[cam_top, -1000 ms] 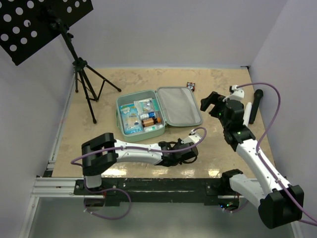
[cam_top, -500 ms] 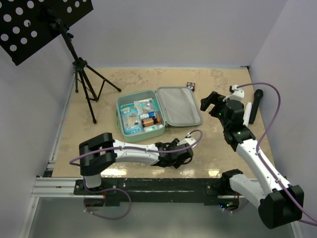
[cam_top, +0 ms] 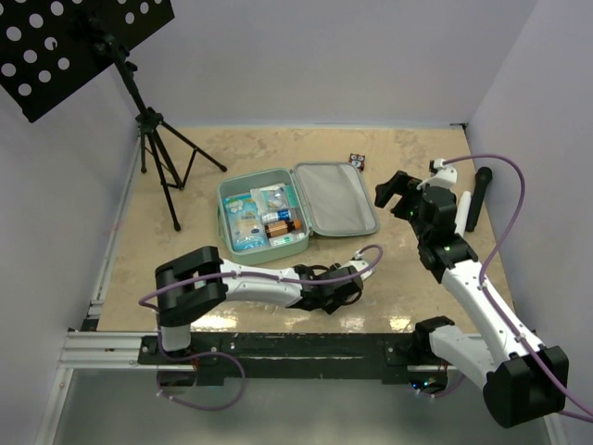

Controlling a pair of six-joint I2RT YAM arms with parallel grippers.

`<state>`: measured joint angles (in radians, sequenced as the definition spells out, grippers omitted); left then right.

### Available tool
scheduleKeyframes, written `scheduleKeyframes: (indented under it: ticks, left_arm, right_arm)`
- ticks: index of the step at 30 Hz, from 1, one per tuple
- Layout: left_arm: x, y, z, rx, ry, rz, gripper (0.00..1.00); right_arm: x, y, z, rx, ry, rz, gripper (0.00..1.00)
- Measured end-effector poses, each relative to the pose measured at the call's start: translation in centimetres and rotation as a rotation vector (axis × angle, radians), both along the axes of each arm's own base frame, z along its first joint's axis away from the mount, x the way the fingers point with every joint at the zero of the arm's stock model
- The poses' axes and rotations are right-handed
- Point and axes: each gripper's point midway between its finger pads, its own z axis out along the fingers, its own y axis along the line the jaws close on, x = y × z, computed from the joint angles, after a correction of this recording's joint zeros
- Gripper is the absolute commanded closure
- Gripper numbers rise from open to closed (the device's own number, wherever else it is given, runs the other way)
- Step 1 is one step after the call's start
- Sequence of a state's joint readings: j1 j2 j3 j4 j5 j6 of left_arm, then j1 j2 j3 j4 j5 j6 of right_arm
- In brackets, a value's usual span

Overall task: Organize the medicine kit
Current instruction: Pick up the scissors from the center of the board.

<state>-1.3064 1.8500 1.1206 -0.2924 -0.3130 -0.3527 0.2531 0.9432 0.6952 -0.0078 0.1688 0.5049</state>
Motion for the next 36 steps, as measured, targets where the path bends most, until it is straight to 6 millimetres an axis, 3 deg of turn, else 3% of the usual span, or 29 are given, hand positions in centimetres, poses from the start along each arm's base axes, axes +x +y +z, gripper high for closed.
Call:
scheduleKeyframes:
  ticks: [6, 19, 32, 36]
  left_arm:
    - [-0.1, -0.4, -0.1, -0.011, 0.011, -0.015, 0.66]
    - [0.2, -1.0, -0.2, -0.049, 0.076, -0.037, 0.62]
    - [0.4, -1.2, -0.3, -0.044, 0.070, -0.044, 0.99]
    - [0.5, -1.2, -0.3, -0.043, 0.064, -0.040, 1.00]
  right_arm:
    - [0.0, 0.0, 0.0, 0.000, 0.000, 0.000, 0.02]
    - [0.0, 0.0, 0.0, 0.000, 0.000, 0.000, 0.02]
    - [0.2, 0.0, -0.4, -0.003, 0.012, 0.000, 0.02]
    - [0.2, 0.1, -0.5, -0.004, 0.014, 0.000, 0.02]
